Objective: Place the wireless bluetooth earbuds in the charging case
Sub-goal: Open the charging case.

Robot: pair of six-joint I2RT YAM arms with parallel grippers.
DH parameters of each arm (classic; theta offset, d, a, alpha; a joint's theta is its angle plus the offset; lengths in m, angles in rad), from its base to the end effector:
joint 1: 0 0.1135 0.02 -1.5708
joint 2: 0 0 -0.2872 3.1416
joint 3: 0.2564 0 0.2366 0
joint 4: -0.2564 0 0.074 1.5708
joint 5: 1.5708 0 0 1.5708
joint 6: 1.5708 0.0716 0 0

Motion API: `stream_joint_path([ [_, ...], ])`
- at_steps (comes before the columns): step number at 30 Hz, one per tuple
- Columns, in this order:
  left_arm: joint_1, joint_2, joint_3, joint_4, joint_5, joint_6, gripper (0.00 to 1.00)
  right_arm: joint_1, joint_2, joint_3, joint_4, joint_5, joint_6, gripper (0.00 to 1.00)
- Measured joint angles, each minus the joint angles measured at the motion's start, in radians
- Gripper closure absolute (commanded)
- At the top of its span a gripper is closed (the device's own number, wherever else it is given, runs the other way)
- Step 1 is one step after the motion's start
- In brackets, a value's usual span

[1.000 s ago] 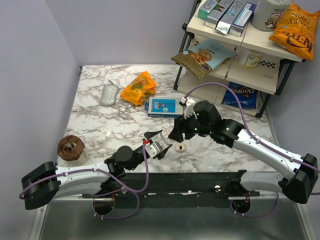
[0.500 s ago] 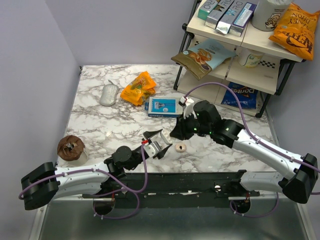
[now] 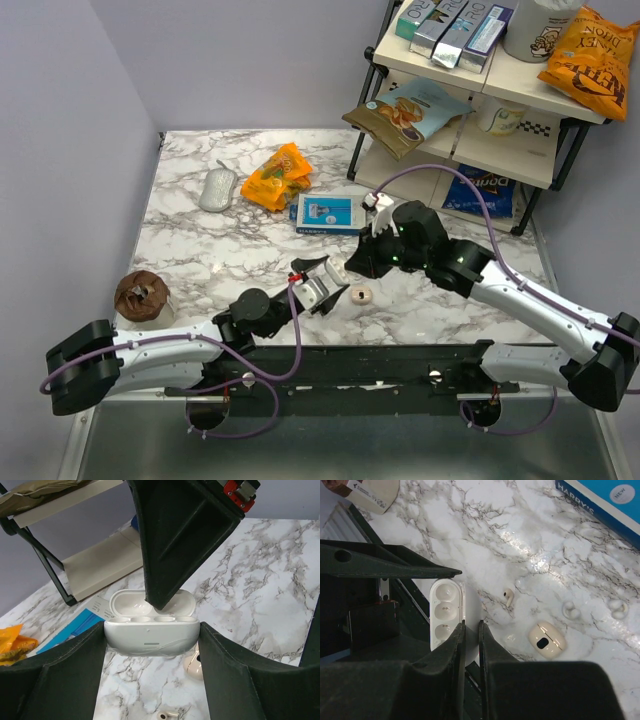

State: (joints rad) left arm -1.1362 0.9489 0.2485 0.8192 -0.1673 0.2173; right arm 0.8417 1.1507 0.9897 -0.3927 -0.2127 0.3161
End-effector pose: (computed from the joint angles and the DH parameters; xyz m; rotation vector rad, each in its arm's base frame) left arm 0.0992 -0.1854 0.2624 0.8168 1.2396 -0.6272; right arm 0.1625 0.2046 0.3226 -0.7121 2.1330 0.8852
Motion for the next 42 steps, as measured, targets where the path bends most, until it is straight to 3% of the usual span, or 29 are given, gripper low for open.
stream_joint_path([
  [1, -0.001, 0.006, 0.008, -0.006, -0.005, -0.004, 0.02, -0.001, -0.005, 0.000, -0.001, 0.005, -0.004, 0.99],
  [11, -0.003, 0.037, 0.038, -0.075, -0.071, -0.077, 0.01, -0.001, -0.064, 0.006, -0.023, 0.016, -0.050, 0.99],
  [18, 0.016, -0.014, 0.112, -0.224, -0.078, -0.171, 0.01, -0.001, -0.131, 0.007, -0.043, 0.095, -0.121, 0.99],
  [25, 0.307, -0.132, 0.203, -0.328, 0.377, -0.433, 0.01, -0.001, -0.298, -0.087, 0.041, 0.190, -0.285, 0.99],
  [32, 0.383, 0.042, 0.303, -0.305, 0.858, -0.570, 0.04, 0.005, -0.299, -0.066, 0.046, 0.158, -0.416, 0.99],
  [37, 0.385, 0.158, 0.334, -0.302, 1.007, -0.589, 0.10, 0.048, -0.273, -0.045, 0.039, 0.139, -0.465, 0.99],
  [42, 0.385, 0.196, 0.369, -0.301, 1.055, -0.576, 0.17, 0.077, -0.273, -0.045, 0.032, 0.122, -0.482, 0.99],
])
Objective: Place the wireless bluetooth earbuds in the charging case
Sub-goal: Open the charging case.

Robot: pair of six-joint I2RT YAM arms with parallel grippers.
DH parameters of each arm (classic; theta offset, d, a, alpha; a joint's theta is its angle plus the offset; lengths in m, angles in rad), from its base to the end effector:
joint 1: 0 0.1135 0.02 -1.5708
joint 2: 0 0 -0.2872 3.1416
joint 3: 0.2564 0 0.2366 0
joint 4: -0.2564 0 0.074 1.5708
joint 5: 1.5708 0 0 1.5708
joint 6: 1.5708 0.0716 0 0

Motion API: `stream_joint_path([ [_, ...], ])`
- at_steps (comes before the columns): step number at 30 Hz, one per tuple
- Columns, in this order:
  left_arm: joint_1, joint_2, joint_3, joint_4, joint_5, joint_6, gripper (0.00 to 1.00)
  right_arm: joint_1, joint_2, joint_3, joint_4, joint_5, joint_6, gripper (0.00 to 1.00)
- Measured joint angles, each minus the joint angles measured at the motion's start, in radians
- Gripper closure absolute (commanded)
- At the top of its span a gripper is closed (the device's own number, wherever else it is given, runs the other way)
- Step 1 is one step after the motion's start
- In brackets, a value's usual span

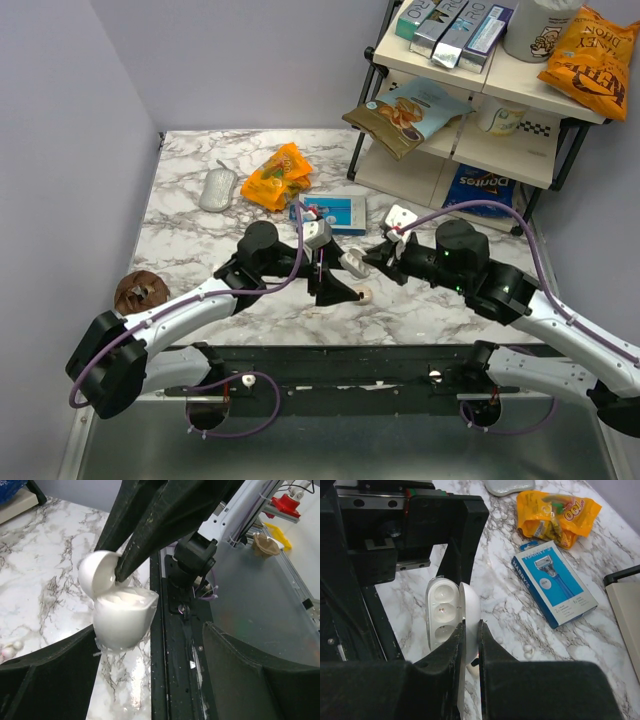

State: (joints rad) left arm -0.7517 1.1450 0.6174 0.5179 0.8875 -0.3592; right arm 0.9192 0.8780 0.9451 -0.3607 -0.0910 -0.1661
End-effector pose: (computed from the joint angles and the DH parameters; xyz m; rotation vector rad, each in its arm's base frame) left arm 0.1436 -0.2103 0.3105 1.0766 1.4574 -1.5183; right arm 0.1161 0.1630 0.3677 -1.0397 1.5993 0.6011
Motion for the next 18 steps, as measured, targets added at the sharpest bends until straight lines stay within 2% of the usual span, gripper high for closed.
stream_joint_path([
  [9, 0.000, 0.005, 0.009, 0.003, -0.007, 0.055, 0.31, 0.006, 0.044, 0.000, -0.001, -0.026, 0.000, 0.99],
  [18, 0.000, 0.004, 0.009, 0.003, -0.023, 0.080, 0.39, 0.007, 0.047, 0.000, -0.001, -0.035, 0.001, 0.99],
])
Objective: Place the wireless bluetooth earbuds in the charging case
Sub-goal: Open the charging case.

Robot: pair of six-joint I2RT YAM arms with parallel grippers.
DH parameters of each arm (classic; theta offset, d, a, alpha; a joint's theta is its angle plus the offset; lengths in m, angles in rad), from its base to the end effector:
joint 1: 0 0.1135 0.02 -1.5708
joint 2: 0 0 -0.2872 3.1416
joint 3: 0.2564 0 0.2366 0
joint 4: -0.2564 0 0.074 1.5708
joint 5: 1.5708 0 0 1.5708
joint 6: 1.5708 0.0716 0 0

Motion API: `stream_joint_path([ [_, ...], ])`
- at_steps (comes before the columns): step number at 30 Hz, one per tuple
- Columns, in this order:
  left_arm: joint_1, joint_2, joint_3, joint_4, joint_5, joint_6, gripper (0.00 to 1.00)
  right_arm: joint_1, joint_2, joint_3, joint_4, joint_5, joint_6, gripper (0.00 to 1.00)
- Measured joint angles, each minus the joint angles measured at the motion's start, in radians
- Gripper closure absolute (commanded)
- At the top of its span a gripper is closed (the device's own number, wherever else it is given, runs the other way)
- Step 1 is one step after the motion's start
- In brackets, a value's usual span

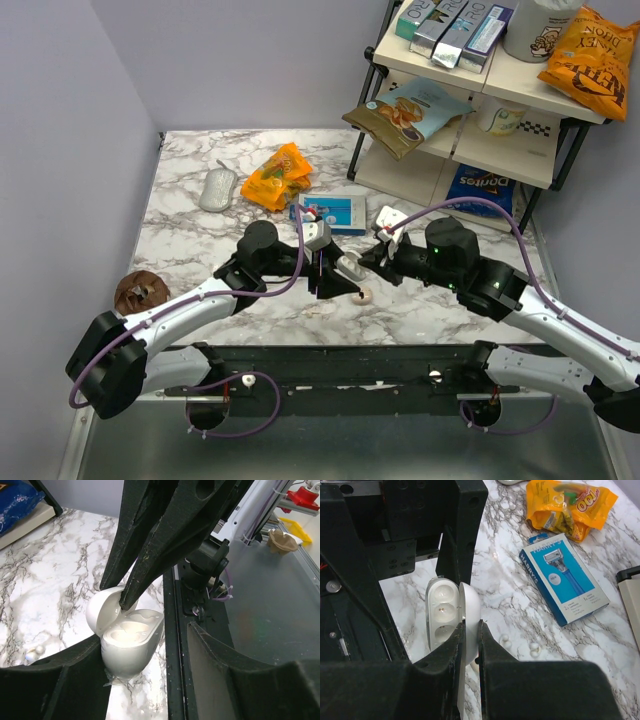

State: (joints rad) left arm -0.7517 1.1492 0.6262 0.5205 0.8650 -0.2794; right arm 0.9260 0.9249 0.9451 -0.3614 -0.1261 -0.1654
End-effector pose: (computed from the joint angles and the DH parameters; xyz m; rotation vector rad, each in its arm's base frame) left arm 0.1463 -0.2113 0.3129 1.1026 1.3983 -1.4451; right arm 0.1199 0.1744 0.3589 -1.0911 1.6287 0.6281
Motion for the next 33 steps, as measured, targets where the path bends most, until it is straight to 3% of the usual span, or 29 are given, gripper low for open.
stream_joint_path([
  [8, 0.002, -0.003, -0.003, 0.001, -0.017, 0.007, 0.46, 0.002, 0.005, 0.000, 0.000, -0.008, 0.000, 0.99],
  [14, 0.005, -0.005, -0.013, 0.003, -0.018, 0.006, 0.60, 0.002, 0.005, 0.000, -0.002, -0.014, 0.000, 0.98],
  [18, 0.005, -0.005, -0.013, 0.003, -0.015, -0.001, 0.76, 0.002, 0.005, 0.000, -0.003, -0.016, 0.000, 0.81],
  [19, 0.005, -0.005, -0.013, 0.005, -0.015, -0.004, 0.77, 0.002, 0.004, 0.000, -0.003, -0.016, 0.000, 0.71],
  [22, 0.005, -0.005, -0.015, 0.015, -0.016, -0.007, 0.83, 0.002, 0.003, 0.000, -0.003, -0.016, 0.008, 0.57],
  [29, 0.005, -0.005, -0.035, 0.039, -0.030, -0.011, 0.93, 0.002, -0.019, 0.000, -0.001, -0.001, 0.048, 0.45],
  [30, 0.005, -0.005, -0.037, 0.039, -0.035, -0.012, 0.99, 0.002, -0.024, 0.000, 0.000, 0.005, 0.053, 0.43],
  [33, 0.005, -0.009, -0.042, 0.040, -0.048, -0.017, 1.00, 0.002, -0.039, 0.000, 0.001, 0.029, 0.073, 0.34],
])
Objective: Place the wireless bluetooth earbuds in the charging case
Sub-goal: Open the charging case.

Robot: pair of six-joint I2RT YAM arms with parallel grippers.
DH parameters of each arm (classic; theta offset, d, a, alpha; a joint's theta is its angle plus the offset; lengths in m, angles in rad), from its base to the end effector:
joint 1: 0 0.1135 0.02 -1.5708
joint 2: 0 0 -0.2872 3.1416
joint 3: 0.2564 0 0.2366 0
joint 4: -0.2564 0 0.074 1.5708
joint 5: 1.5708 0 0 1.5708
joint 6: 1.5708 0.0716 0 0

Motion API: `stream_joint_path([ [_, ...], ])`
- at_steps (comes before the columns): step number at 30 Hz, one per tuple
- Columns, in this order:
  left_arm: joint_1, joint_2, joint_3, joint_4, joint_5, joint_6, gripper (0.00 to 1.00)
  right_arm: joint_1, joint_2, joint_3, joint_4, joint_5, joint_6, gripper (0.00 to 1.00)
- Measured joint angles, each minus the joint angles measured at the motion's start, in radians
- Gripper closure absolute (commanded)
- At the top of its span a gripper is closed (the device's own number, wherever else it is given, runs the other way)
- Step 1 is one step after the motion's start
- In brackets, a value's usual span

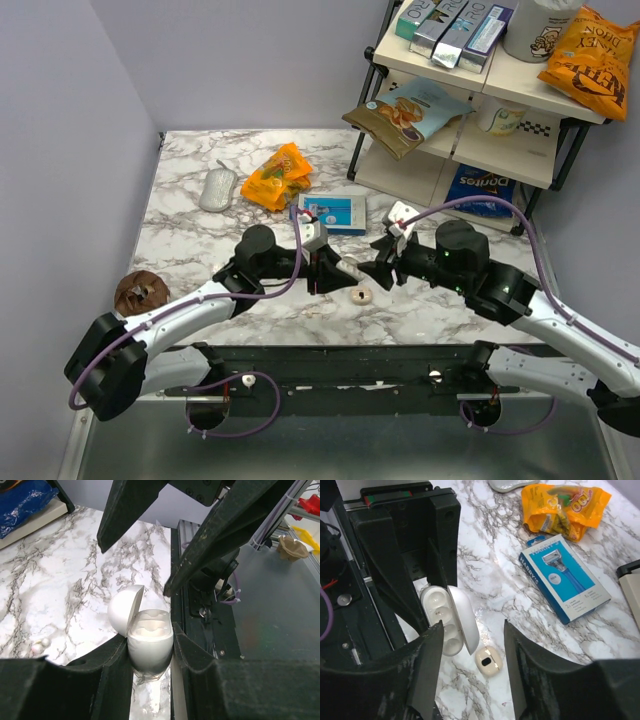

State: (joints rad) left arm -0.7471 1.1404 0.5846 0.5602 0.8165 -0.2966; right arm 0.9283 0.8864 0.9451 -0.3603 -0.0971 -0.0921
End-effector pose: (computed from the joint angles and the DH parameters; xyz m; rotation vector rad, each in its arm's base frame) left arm 0.1474 -0.2077 0.3053 1.0479 1.4219 -1.4186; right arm 0.1155 0.1660 0.3662 -0.9997 1.6455 0.6606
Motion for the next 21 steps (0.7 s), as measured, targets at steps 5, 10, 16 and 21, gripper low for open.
stream_joint_path([
  [5, 0.000, -0.041, -0.023, 0.001, -0.049, -0.005, 1.00, -0.002, -0.055, -0.024, 0.031, 0.153, 0.094, 0.33],
  [10, -0.007, -0.162, -0.153, 0.067, -0.197, -0.024, 1.00, -0.086, -0.075, -0.107, 0.062, 0.280, 0.253, 0.45],
  [16, -0.080, -0.308, -0.338, 0.143, -0.455, -0.033, 1.00, -0.207, 0.079, -0.233, 0.065, 0.275, 0.428, 0.51],
  [21, -0.200, -0.376, -0.370, 0.145, -0.639, 0.003, 1.00, -0.235, 0.264, -0.227, 0.083, 0.256, 0.489, 0.60],
])
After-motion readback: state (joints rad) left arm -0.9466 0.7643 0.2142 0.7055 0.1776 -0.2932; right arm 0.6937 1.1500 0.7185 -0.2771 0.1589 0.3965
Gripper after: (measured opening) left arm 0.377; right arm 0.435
